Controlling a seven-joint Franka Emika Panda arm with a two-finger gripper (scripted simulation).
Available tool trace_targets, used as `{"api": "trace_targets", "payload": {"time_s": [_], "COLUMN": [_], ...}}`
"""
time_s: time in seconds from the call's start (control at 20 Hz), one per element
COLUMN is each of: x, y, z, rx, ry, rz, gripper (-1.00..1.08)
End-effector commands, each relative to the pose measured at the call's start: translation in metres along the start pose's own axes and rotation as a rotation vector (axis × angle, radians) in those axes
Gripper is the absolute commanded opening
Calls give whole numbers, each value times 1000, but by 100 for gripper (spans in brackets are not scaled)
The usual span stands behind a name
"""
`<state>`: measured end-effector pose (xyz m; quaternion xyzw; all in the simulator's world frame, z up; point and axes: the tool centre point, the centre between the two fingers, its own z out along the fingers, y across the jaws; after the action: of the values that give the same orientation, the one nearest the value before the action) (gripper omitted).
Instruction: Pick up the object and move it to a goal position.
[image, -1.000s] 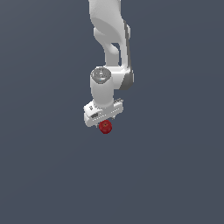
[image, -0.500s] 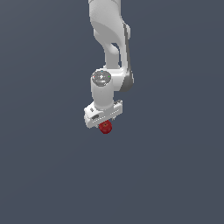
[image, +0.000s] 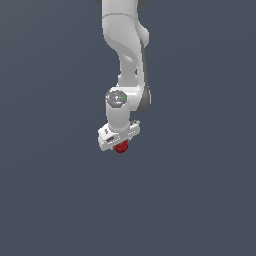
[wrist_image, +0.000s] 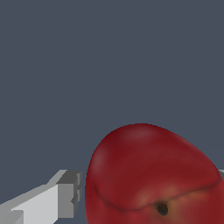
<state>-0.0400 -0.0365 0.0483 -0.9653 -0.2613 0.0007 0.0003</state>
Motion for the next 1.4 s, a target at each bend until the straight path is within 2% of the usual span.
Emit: {"api": "trace_targets", "payload": {"time_s": [0.0, 0.05, 0.8, 1.05, 1.35], "x": [1, 1, 2, 8, 21], "y": [1, 1, 1, 1, 0], "z": [2, 2, -6, -28, -73], "rx": [-1, -1, -2, -2, -2], "ry": [1, 1, 1, 1, 1], "rz": [0, 0, 1, 1, 0], "gripper": [100, -100, -100, -100, -100]}}
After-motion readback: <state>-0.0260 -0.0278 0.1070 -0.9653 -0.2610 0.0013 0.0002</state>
